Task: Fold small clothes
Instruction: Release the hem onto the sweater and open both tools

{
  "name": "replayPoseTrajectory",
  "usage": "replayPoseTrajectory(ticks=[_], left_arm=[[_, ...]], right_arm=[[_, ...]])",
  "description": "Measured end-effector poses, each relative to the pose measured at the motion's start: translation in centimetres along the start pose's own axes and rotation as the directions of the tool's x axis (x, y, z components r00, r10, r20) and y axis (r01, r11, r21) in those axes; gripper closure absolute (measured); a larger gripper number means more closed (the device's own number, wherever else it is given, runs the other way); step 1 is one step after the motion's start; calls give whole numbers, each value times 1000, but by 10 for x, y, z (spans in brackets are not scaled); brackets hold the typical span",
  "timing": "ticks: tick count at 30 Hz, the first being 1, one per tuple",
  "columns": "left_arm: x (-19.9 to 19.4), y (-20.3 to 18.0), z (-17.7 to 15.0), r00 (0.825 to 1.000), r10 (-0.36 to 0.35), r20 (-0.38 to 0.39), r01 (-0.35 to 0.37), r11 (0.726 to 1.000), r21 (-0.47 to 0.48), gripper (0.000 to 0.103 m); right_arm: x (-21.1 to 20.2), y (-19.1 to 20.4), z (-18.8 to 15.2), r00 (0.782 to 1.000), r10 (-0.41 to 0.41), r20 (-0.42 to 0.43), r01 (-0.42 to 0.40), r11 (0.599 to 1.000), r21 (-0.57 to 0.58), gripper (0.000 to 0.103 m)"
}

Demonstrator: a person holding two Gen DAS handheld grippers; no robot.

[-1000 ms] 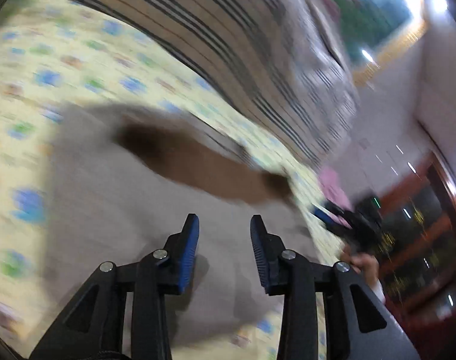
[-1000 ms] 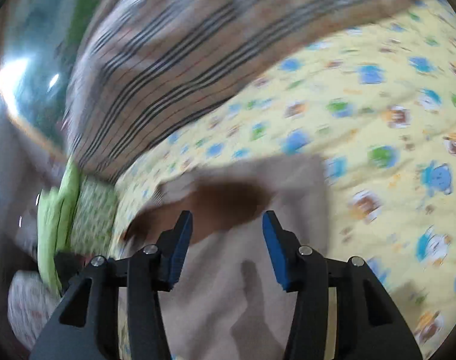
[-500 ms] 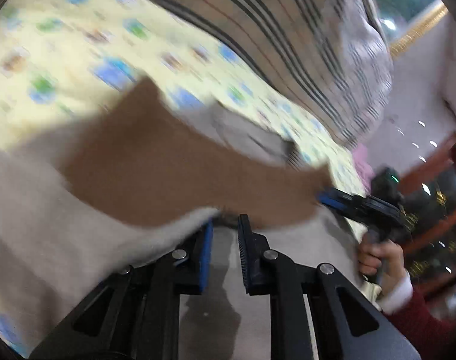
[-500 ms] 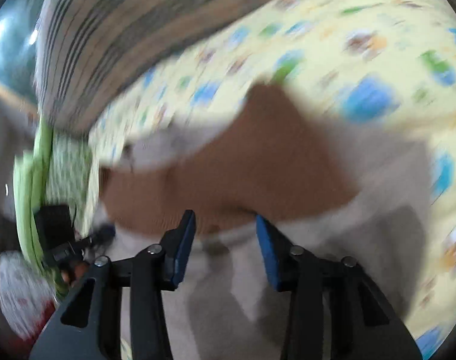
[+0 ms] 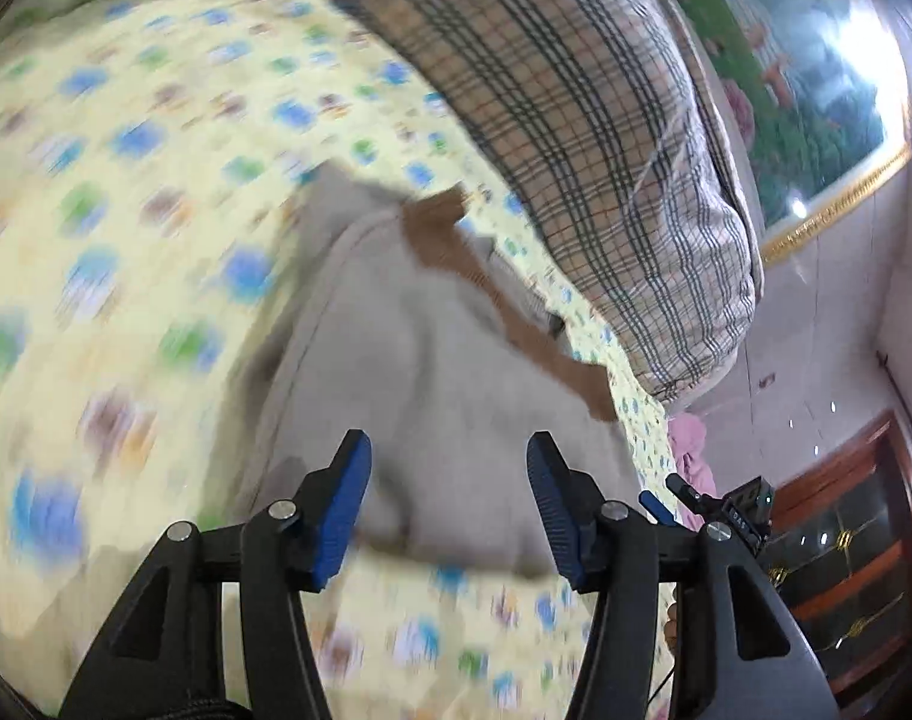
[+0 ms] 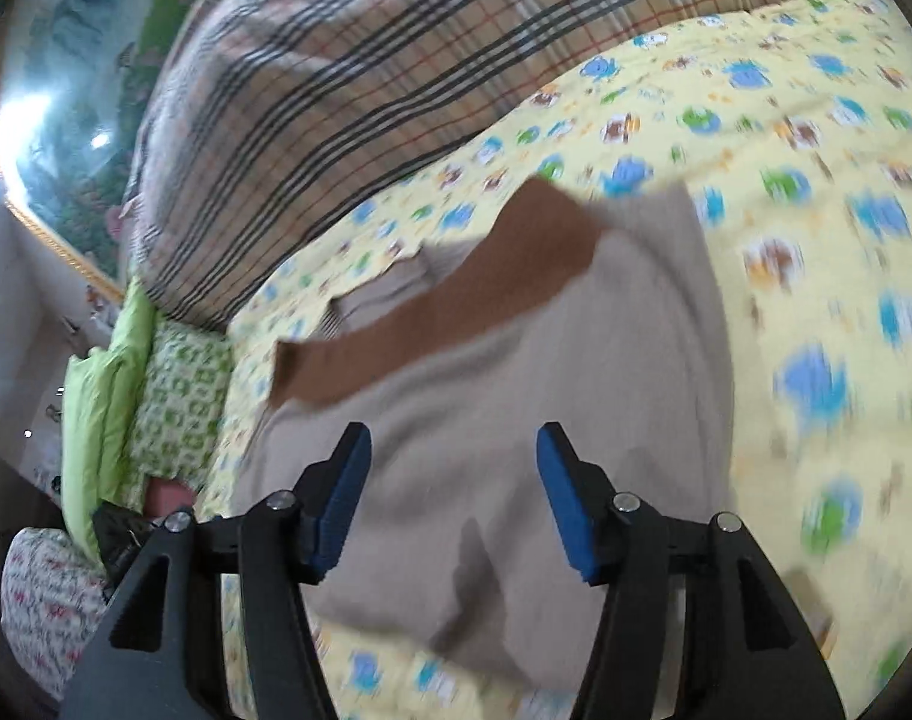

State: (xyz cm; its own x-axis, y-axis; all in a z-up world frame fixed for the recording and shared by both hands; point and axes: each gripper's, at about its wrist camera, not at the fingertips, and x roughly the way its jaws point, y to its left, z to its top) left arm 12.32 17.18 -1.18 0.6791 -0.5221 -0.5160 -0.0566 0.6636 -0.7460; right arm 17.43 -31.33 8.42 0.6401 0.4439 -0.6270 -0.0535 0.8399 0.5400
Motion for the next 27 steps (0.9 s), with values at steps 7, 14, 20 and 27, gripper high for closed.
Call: replayPoseTrajectory(ticks=[7,14,20,27], left_arm=[[-12,21,-47,1000,6,-12,-8,992,-127,40],[12,41,-35,996,15,88,11,958,-288,36],[45,27,-18,986,88,144,-50,966,-255,34],[50,43,-12,992,39,121,-4,960,-280,94]], right_arm=[[-6,11,-60,998,42,-50,-40,998,38,42],[-8,5,-92,998,37,-54,-31,993,111,32],[-1,5,-96,998,28,-62,-18,989,146,32],[2,25,-92,994,78,-76,-69,991,117,31]])
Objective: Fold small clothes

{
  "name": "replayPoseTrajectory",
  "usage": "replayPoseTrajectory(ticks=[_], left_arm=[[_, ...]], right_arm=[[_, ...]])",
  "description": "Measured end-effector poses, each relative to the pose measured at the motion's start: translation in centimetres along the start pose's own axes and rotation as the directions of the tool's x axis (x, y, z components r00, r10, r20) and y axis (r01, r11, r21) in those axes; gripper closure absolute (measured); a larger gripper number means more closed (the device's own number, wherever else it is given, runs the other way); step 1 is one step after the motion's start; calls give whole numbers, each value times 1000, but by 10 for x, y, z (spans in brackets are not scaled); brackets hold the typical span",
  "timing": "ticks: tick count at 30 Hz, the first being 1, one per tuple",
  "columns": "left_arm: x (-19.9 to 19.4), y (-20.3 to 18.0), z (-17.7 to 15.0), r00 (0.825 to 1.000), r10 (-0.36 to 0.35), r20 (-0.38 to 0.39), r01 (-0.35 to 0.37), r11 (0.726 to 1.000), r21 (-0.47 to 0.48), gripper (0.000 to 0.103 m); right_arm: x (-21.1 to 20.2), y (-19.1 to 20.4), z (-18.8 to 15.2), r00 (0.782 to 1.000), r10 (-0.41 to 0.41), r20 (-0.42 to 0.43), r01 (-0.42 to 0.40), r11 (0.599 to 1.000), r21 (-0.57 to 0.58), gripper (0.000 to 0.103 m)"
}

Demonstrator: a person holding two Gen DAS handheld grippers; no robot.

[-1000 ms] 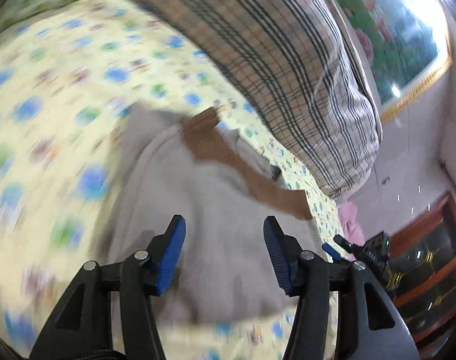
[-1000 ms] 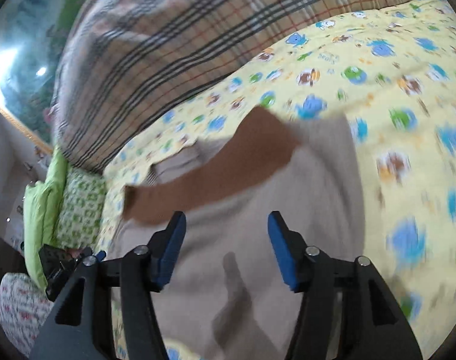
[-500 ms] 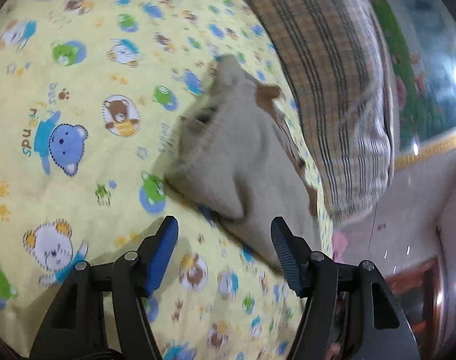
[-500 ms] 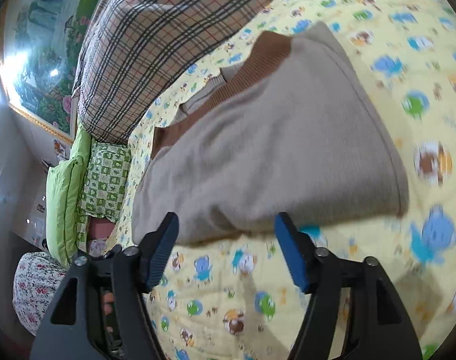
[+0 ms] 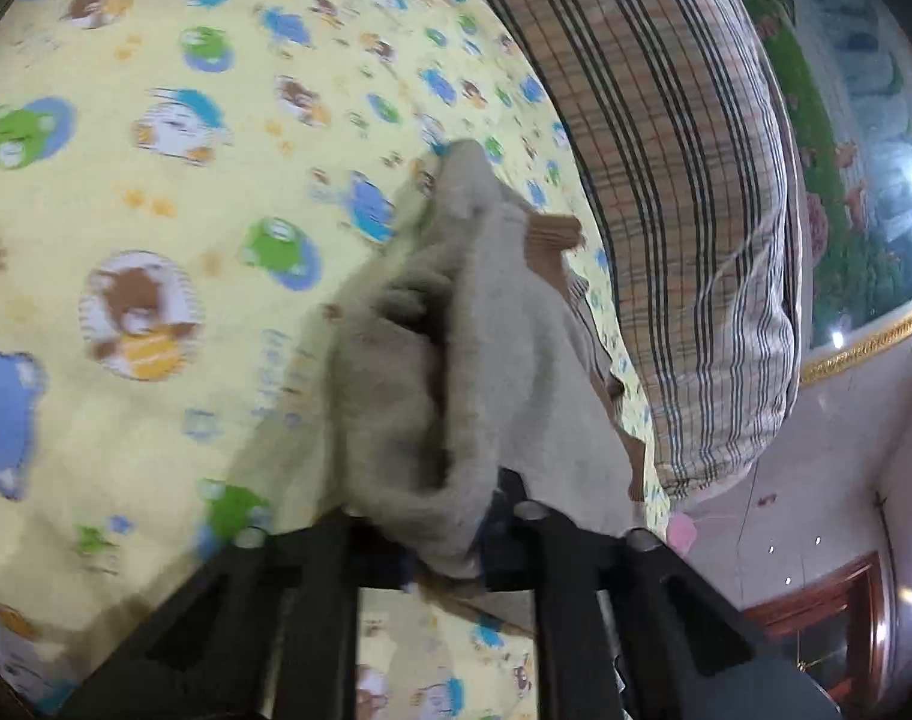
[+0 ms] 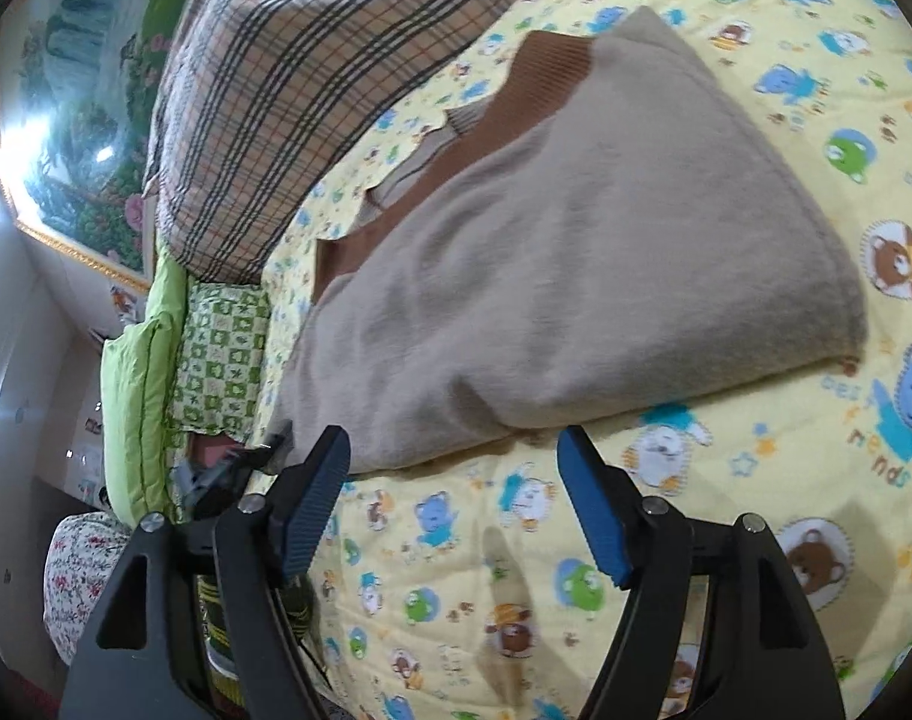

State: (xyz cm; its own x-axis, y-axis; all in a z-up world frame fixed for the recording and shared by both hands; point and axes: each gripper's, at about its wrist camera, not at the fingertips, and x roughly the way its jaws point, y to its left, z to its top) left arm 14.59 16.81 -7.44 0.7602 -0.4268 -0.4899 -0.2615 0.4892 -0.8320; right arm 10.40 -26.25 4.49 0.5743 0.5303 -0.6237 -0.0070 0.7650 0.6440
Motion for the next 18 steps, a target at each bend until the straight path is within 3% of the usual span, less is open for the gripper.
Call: replayPoseTrajectory(ticks=[1,5,9,11,12,13,18], left_arm=[[-9,5,3,999,-38,23,39,999,-19,96],[-42,8,20,992,-82,92,82,997,7,97],[-32,4,21,999,-29,20,28,998,65,96],[-26,5,14,1000,17,-4,-16,997,70,81],[-25,6,9,1000,25,-18,-24,998,53,62],[-24,7,4,1000,6,-27,-5,999,33,53],[-24,-7,-14,1000,30,-1,-30,999,29,28]], right_arm=[[1,2,1,1000,9,3,-9,1000,-2,31],[-1,6,9,1000,19,6,-19,1000,-14,31],[-6,2,18,999,3,32,-2,1000,-20,31],[-5,-2,24,1000,1,32,-1,1000,-6,31],[-5,-2,25,999,2,33,-2,1000,-4,31],[-6,-2,27,999,4,38,-4,1000,-7,31],[-6,0,37,999,-1,46,2,1000,-29,30]])
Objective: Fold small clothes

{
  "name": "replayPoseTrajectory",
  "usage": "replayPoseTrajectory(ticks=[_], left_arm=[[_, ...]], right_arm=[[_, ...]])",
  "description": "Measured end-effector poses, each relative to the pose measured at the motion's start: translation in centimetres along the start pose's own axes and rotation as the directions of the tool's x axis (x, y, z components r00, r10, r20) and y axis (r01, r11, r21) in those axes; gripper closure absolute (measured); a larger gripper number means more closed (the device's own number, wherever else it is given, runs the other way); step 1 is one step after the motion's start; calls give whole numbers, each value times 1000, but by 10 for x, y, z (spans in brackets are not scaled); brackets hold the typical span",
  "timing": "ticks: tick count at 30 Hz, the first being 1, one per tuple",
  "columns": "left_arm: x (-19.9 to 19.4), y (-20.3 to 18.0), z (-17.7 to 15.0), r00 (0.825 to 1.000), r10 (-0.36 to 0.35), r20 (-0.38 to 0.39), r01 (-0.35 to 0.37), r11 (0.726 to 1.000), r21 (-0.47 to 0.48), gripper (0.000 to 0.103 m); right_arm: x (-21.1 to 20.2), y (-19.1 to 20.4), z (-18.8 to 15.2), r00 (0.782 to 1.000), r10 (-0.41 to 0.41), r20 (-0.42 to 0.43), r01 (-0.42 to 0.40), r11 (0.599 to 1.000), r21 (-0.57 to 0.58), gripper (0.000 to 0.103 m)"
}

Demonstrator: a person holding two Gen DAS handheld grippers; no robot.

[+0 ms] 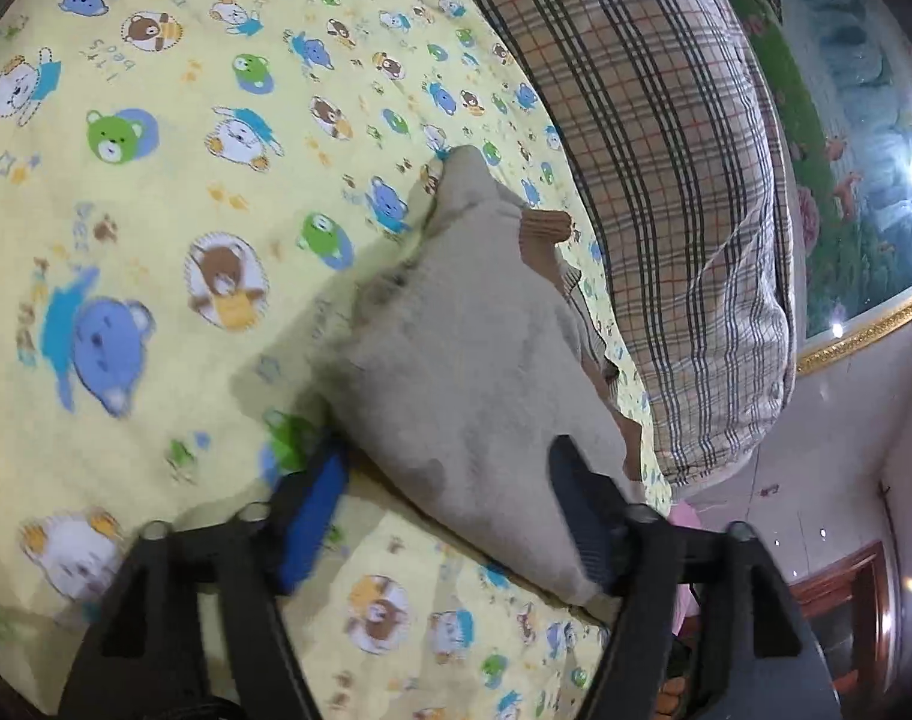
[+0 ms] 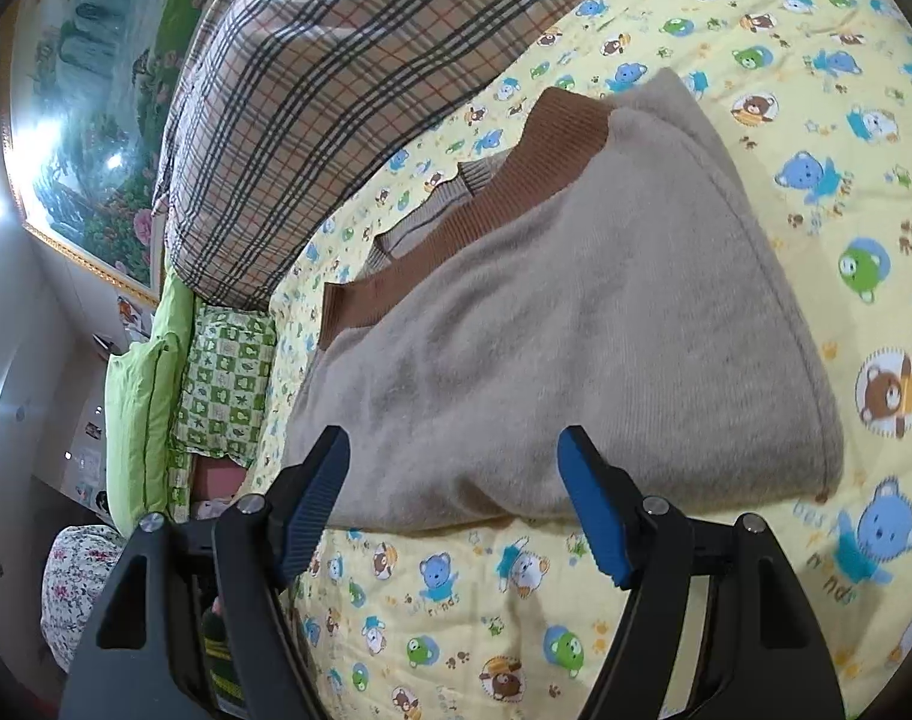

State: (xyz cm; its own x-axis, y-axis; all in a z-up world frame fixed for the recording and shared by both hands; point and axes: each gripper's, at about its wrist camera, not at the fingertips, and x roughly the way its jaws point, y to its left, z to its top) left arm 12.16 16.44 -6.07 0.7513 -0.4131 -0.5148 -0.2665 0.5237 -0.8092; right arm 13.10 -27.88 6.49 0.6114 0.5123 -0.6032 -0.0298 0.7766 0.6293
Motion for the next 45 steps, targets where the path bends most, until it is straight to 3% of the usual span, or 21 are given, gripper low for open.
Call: replayPoseTrajectory(ticks=[2,12,14,17,18,21,24,26,28,31,33,36,38,40,43,45], left_arm=[[6,-7,-3,1000,23,16,-23,1000,12,24],[47,-26,15,994,68,84,-70,997,18,22],[48,-27,16,994,68,83,-71,997,24,22],[51,-29,19,995,75,72,-78,996,41,22],[51,-31,20,994,79,72,-83,995,51,22],[58,-41,22,991,113,68,-121,986,116,27],[66,-52,23,991,119,66,-128,979,160,47],[70,-63,22,985,152,75,-165,963,214,66],[69,-79,19,987,139,86,-157,948,275,84],[65,-105,11,989,108,105,-139,920,366,90],[64,-124,7,995,38,87,-70,910,409,91],[68,-165,-10,998,-29,55,-4,850,526,92],[79,-194,-30,998,-67,-4,56,796,603,92],[93,-210,-51,993,-95,-74,120,759,640,92],[119,-220,-83,983,-82,-163,172,711,682,92],[134,-218,-97,980,-50,-195,173,703,690,92]], right_arm=[[6,0,5,1000,8,-1,-8,1000,5,30],[64,27,41,995,68,-76,-73,995,-74,31],[79,26,51,996,39,-86,-48,993,-104,31],[93,6,72,992,-116,-52,111,989,-95,31],[92,0,76,993,-109,-46,106,992,-66,31],[77,-6,80,999,-31,-22,31,1000,-3,31],[60,0,71,1000,-18,-17,17,999,-36,30],[48,-1,63,1000,-3,-23,2,999,-37,30],[37,-6,56,1000,-2,-26,1,1000,-30,30],[25,-10,53,1000,9,-24,-9,1000,-13,30],[15,-11,52,1000,20,-24,-20,1000,-21,30],[7,-9,55,999,30,-21,-31,999,-41,30],[2,-11,61,999,44,-16,-45,998,-38,30],[0,-14,69,998,62,-10,-63,998,-32,30],[7,-16,83,994,94,-47,-96,995,-27,30],[18,-15,90,989,123,-83,-125,992,-20,30]])
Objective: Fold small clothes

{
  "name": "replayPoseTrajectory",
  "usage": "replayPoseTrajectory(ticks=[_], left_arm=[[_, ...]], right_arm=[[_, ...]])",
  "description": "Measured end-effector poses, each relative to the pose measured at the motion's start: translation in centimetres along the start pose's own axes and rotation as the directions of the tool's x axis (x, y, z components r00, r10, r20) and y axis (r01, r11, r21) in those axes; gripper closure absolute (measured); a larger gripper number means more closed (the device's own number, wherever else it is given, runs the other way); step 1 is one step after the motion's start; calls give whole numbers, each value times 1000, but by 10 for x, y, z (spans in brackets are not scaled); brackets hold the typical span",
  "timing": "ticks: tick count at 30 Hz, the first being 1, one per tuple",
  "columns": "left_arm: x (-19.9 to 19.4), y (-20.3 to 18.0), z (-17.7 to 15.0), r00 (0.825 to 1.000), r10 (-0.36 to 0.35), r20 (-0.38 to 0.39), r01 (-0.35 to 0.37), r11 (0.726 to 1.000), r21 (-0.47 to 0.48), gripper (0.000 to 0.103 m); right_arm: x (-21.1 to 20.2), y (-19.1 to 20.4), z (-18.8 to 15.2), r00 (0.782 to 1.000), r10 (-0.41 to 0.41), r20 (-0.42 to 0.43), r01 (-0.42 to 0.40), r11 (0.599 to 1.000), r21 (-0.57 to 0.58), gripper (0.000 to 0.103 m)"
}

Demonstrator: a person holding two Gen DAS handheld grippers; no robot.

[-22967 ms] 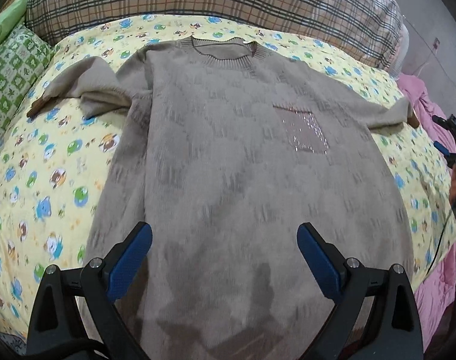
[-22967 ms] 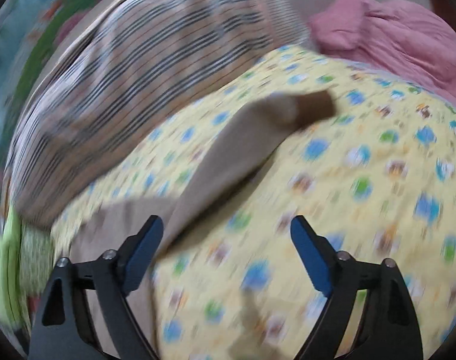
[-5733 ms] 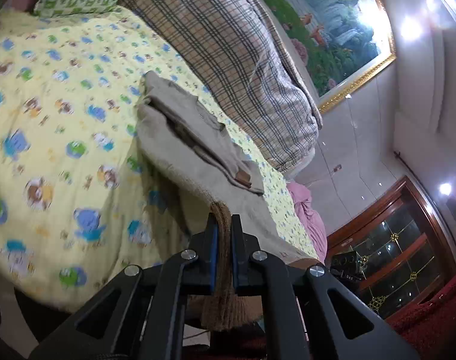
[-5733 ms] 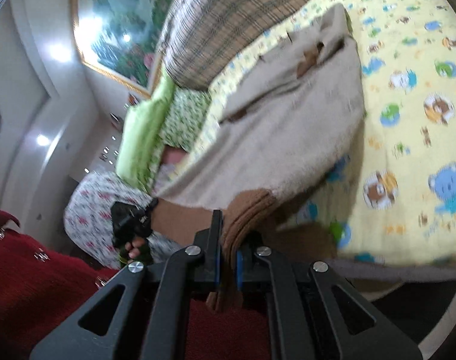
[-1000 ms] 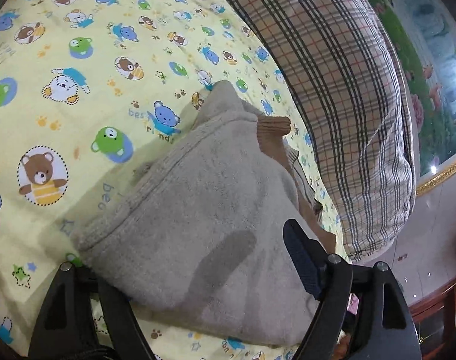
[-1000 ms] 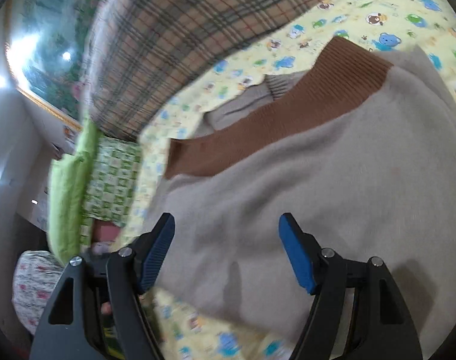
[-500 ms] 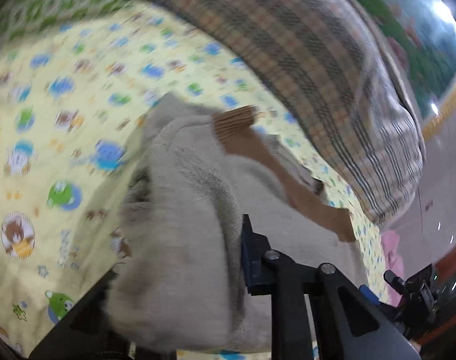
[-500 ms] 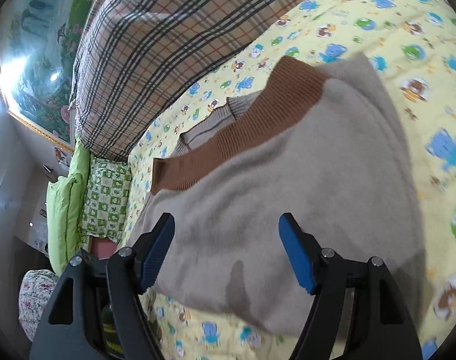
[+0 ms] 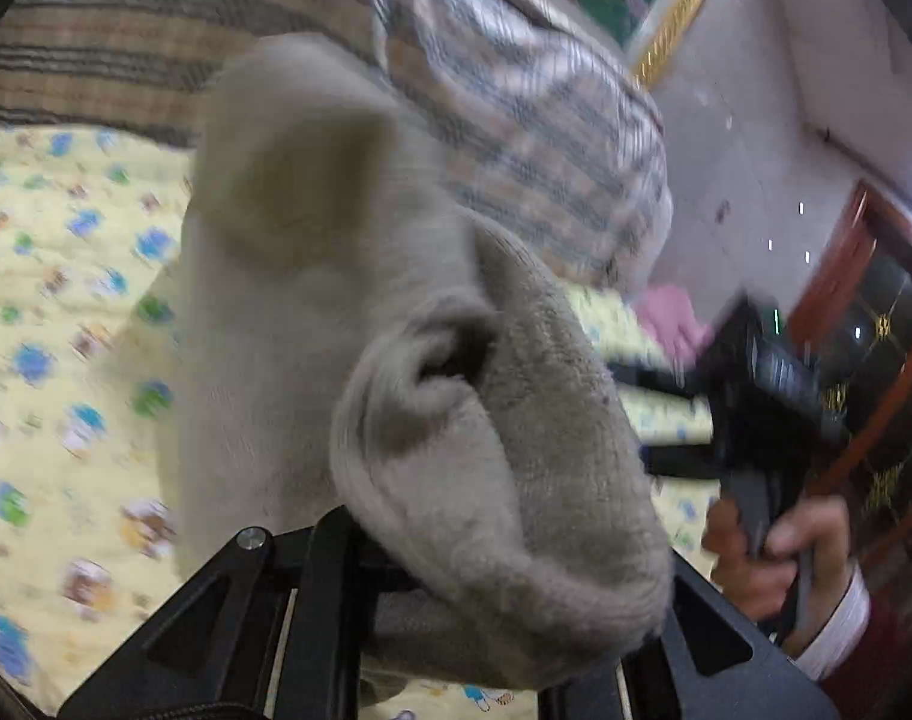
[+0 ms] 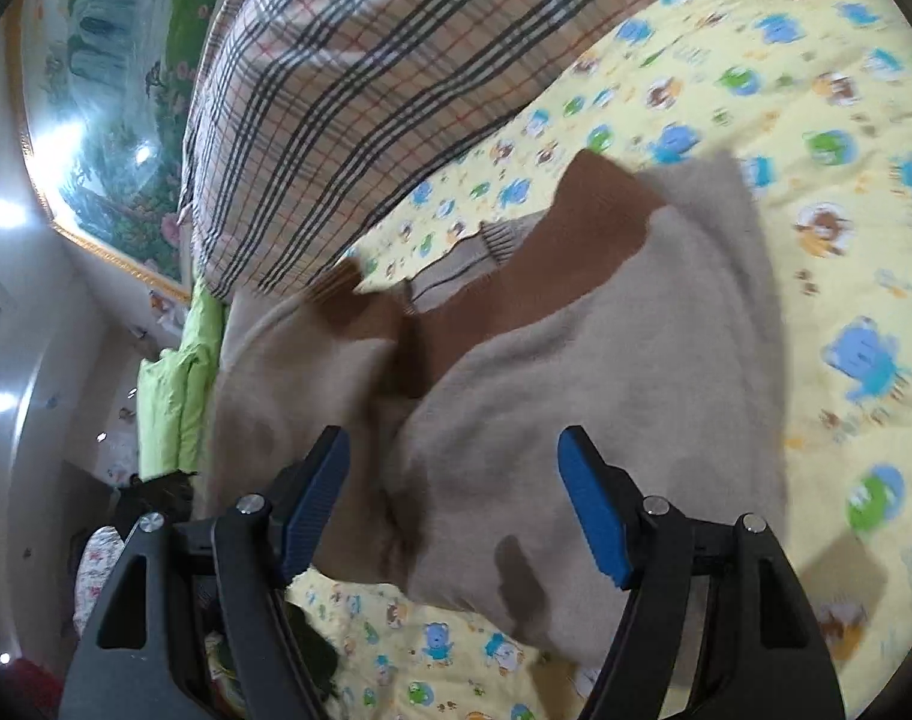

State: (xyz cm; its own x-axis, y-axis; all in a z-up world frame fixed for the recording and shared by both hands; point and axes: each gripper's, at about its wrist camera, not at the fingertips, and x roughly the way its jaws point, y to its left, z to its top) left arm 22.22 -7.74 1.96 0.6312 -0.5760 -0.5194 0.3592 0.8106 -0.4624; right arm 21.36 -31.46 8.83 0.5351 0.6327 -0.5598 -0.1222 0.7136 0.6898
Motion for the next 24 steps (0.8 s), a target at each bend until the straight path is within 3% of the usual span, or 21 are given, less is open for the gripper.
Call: replayPoseTrajectory(ticks=[4,8,11,12,13,15,19,24], left_arm=[[25,-8,-17,994,43,-98,-39,998,46,91],[26,-27,-21,988,114,-104,-96,982,162,89],[25,-39,-24,987,123,-99,-100,973,208,82],[25,-44,-25,988,125,-94,-101,969,225,79],[26,-47,-25,988,129,-85,-105,964,245,79],[30,-54,-22,990,120,-74,-97,959,267,79],[31,-74,-4,998,48,-40,-37,970,241,79],[58,-80,5,990,-119,-77,127,986,104,79]], right_arm=[[36,-1,15,997,31,-74,-30,999,13,21],[70,5,26,989,39,-145,-41,999,-7,20],[90,15,35,990,-13,-143,3,998,-68,20],[96,17,39,990,-18,-143,7,997,-80,28],[100,19,43,990,-20,-142,8,996,-89,58],[107,21,50,985,-44,-164,27,994,-103,86],[90,40,70,990,-26,-138,-1,981,-194,86],[48,31,86,997,-28,-69,10,967,-256,86]])
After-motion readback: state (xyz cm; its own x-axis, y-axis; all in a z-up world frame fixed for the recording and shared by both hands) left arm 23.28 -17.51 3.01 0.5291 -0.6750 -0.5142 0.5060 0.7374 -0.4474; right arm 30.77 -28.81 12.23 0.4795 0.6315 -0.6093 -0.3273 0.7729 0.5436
